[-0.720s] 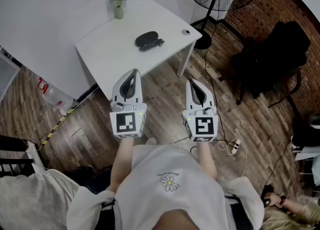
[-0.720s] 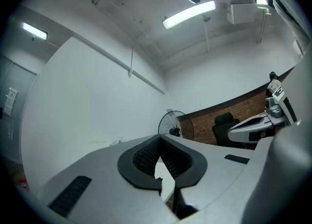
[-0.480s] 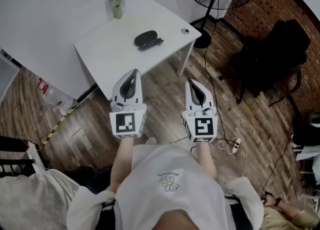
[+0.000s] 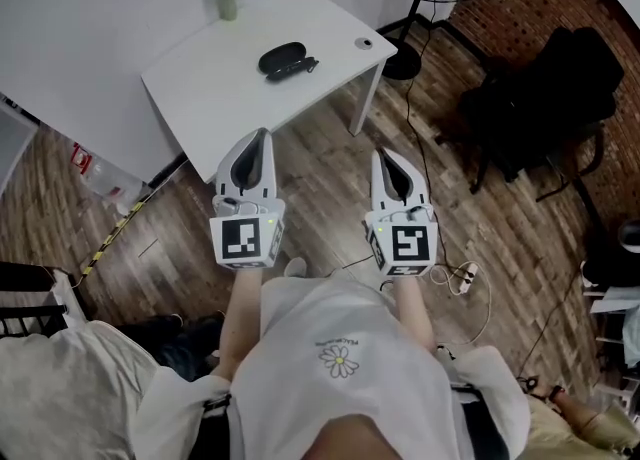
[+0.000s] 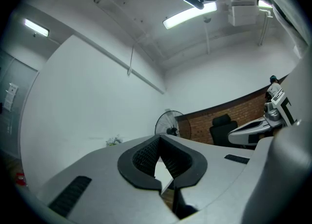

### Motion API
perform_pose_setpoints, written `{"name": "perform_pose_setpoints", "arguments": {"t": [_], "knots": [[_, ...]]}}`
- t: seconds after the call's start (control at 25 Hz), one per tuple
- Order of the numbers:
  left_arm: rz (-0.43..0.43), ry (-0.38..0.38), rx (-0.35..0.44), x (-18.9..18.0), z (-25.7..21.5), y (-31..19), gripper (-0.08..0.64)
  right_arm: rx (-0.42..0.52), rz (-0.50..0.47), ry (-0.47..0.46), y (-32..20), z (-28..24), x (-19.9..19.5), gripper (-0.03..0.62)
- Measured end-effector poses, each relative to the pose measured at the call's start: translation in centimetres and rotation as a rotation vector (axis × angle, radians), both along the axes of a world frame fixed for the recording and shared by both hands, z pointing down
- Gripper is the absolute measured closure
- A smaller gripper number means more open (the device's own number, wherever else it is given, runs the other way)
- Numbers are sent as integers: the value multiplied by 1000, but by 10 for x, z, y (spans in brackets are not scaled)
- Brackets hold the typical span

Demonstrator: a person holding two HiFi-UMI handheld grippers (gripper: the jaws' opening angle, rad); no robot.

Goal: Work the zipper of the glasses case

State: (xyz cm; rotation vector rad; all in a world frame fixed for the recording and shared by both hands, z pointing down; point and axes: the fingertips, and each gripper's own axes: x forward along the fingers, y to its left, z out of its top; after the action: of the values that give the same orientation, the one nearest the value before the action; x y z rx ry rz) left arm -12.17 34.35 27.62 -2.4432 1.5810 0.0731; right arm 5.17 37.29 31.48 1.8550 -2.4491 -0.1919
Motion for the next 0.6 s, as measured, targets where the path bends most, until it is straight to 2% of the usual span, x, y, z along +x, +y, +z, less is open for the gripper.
{"name": "perform_pose_setpoints", "arguments": {"t": [0.2,0.36,0.6], "knots": [[-23,39,0,15,10,18,546,-34,-4,28,16,26,21,584],[-42,68,-13,21,15,19,546,-68,-36,10,14,39,28,584],[-86,83,1,17,17,-3,546,-54,-80,31,-6,41,32,584]]}}
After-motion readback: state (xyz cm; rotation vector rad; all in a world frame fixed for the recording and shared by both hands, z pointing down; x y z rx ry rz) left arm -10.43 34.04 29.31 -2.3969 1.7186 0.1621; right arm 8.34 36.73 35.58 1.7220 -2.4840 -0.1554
